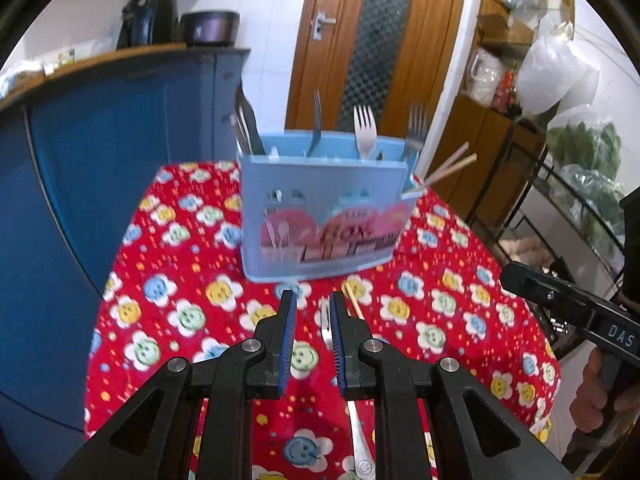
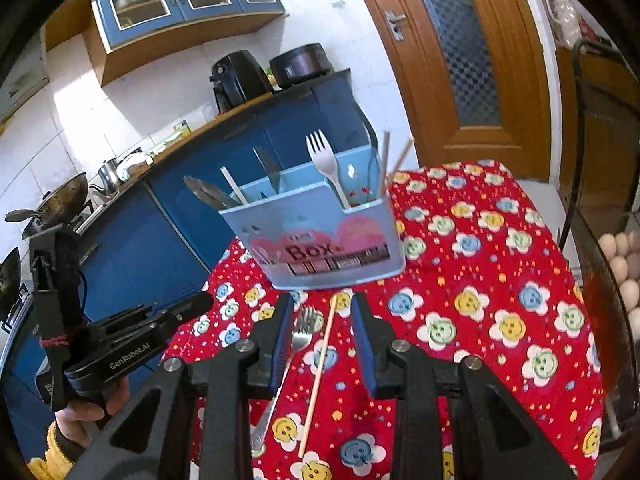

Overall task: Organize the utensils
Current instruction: 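Withdraw both tools and lower them toward the last metal fork and chopstick, then close the left tool on the metal fork handle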

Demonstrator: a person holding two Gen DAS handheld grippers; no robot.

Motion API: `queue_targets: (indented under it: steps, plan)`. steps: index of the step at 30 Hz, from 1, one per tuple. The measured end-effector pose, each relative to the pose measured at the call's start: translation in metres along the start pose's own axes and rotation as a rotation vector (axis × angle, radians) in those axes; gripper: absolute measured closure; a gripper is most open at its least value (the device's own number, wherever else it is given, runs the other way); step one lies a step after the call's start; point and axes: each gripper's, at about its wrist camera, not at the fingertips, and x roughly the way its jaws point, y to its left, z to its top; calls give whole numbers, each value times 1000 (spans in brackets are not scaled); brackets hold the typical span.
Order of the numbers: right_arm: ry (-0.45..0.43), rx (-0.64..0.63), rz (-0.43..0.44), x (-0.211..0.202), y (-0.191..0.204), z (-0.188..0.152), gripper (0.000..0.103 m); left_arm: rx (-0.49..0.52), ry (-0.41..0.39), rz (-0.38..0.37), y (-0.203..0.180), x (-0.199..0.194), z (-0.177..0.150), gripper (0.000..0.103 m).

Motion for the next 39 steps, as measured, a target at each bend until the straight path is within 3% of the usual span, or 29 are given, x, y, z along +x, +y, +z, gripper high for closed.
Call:
queue_targets:
  steps: [15, 21, 26, 29, 33, 39]
  plan:
    - [65, 47, -1, 15, -20, -20, 71, -41, 217, -38, -4, 66, -25, 86]
    - [77, 61, 0, 17, -28, -24, 71, -18, 220, -37, -2, 89, -20, 86]
    - [93, 76, -4, 22, -35, -27, 71, -18, 240, -16, 4, 110, -14, 76]
    - [106, 81, -5, 27, -38, -29, 71, -20, 245, -26, 7, 118, -12, 76]
    - [121, 88, -2, 33, -40, -31, 71, 8, 228, -36, 4, 124, -7, 67]
    - [137, 98, 0, 40, -43, -34, 71, 29, 221, -86, -2, 129, -5, 66]
